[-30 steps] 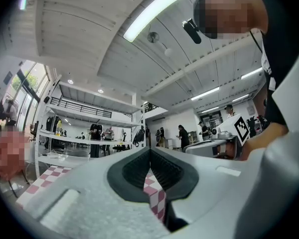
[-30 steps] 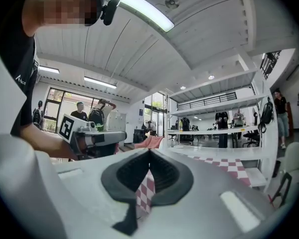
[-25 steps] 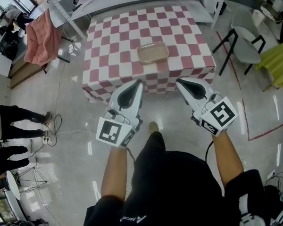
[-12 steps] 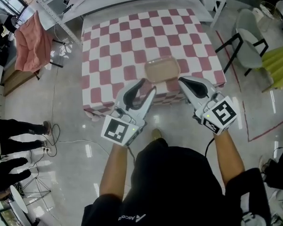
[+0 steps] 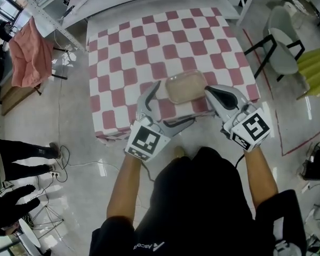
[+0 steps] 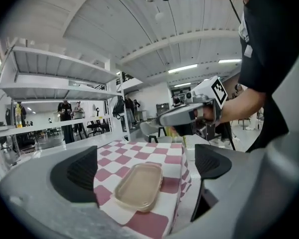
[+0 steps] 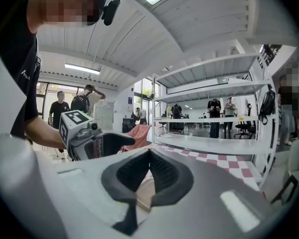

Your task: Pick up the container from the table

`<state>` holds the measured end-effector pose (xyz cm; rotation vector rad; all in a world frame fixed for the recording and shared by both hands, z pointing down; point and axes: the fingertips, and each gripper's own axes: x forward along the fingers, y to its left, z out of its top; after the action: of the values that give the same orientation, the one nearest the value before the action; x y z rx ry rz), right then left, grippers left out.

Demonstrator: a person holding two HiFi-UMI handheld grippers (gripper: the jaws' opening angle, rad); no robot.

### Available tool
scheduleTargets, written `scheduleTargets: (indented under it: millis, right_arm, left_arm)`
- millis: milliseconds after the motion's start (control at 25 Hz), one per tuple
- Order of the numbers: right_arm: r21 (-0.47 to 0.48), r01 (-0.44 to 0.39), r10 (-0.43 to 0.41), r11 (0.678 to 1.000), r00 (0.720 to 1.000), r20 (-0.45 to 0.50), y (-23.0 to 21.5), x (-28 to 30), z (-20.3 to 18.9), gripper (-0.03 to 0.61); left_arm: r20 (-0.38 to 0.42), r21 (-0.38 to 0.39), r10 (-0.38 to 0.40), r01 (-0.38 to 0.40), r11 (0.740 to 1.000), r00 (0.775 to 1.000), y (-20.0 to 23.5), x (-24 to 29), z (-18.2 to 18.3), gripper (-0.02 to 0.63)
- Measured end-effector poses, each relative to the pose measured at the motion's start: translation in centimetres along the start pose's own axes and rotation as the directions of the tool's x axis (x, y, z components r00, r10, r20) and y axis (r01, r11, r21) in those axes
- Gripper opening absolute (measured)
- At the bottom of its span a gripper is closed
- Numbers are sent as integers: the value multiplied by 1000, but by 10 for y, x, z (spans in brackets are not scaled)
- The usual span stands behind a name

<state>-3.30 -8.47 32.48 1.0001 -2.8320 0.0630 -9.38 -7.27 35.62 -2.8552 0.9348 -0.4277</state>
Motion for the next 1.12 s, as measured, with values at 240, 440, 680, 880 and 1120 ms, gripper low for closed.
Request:
scheduleTargets:
  millis: [240, 440, 680, 880, 1120]
  right_arm:
    - [8, -14, 14, 1000, 1000, -6, -34, 17, 0, 3]
    - [-18, -50, 49, 999, 998, -41, -49, 33, -13, 3]
    - [-70, -106, 99, 992, 990, -99, -65, 42, -33, 3]
    - [-65, -162, 155, 985, 982, -107, -82, 47, -41, 3]
    - [-37, -211, 206, 977, 972, -115, -105, 48, -51, 3]
  left_arm:
    - [-246, 78, -48, 69, 995, 968, 21, 36, -39, 597]
    - [-406, 113, -106, 165, 980, 908, 26, 59, -69, 597]
    - [-562, 94, -173, 271, 958, 809, 24, 86, -105, 597]
    - [-669, 68, -193, 317, 946, 718, 24, 101, -132, 597]
    - [-747, 30, -196, 326, 945, 636, 24, 112, -151, 598]
